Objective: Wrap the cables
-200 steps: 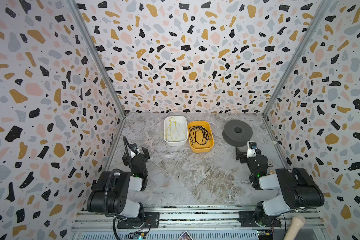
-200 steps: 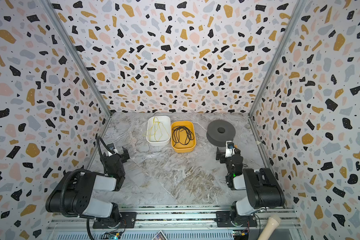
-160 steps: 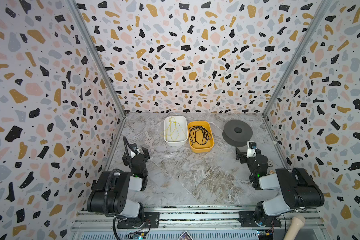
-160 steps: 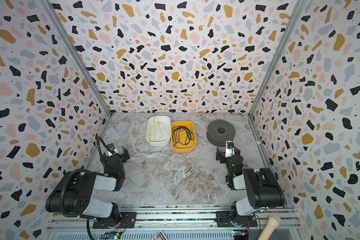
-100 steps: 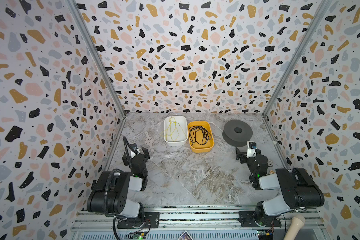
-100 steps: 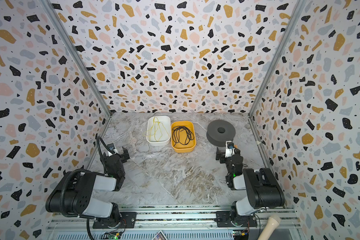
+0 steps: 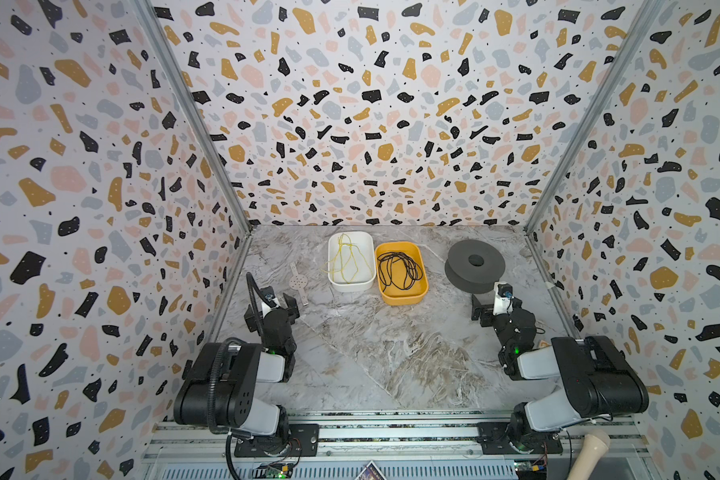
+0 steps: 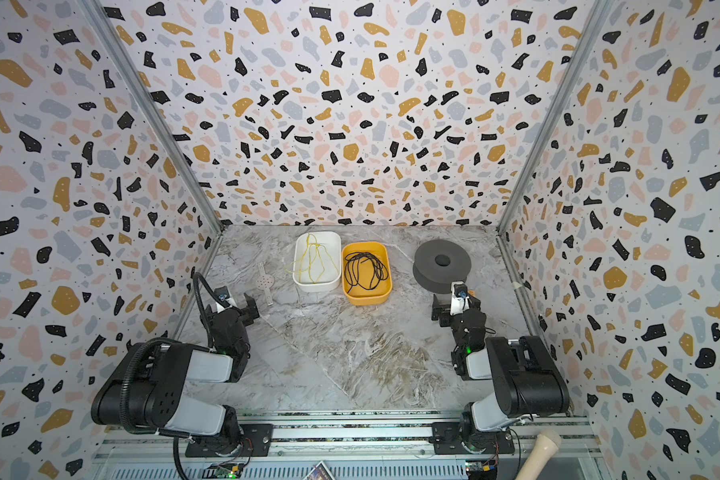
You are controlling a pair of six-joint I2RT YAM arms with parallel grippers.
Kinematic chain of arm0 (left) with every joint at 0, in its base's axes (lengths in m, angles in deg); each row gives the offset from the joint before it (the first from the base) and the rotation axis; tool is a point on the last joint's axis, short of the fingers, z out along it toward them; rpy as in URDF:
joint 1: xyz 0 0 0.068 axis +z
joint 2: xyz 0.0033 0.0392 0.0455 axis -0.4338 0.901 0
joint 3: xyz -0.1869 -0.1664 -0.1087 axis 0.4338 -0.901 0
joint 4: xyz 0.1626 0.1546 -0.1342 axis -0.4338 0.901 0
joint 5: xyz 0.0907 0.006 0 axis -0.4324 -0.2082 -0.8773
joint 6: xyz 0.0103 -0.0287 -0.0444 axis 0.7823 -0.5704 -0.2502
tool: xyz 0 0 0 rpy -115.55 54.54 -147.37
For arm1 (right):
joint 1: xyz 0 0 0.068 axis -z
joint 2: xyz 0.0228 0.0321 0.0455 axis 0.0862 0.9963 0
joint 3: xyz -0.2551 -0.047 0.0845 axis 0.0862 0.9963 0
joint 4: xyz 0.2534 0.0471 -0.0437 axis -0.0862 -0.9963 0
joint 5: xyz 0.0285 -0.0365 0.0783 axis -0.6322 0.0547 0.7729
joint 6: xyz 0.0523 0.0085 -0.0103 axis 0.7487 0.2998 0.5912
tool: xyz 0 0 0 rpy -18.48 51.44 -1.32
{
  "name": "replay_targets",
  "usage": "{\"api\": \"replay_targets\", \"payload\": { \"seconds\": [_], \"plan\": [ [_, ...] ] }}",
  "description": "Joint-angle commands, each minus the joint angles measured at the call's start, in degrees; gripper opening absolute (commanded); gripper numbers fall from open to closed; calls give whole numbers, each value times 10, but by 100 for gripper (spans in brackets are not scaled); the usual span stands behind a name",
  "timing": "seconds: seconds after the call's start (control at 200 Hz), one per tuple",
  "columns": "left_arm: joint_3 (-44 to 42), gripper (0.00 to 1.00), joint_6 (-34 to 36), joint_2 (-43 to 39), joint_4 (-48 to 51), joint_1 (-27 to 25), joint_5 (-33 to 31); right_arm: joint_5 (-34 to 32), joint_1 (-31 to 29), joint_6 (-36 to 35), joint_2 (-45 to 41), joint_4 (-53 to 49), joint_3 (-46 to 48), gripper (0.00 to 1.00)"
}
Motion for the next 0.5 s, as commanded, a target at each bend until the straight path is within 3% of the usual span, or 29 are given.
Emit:
{"api": "replay_targets", "payload": {
  "seconds": [0.0,0.405,0.496],
  "plan": [
    [7,100,-4,-5,-36,-3,-3,-10,-4,-5,-8,-2,-12,99],
    [6,99,-3,-8,-36,-3,-2,-18,-7,-2,-7,3,-10,99],
    [24,99,-21,-26,6,-4,-52,-7,1,2,-12,2,-8,99]
  ]
}}
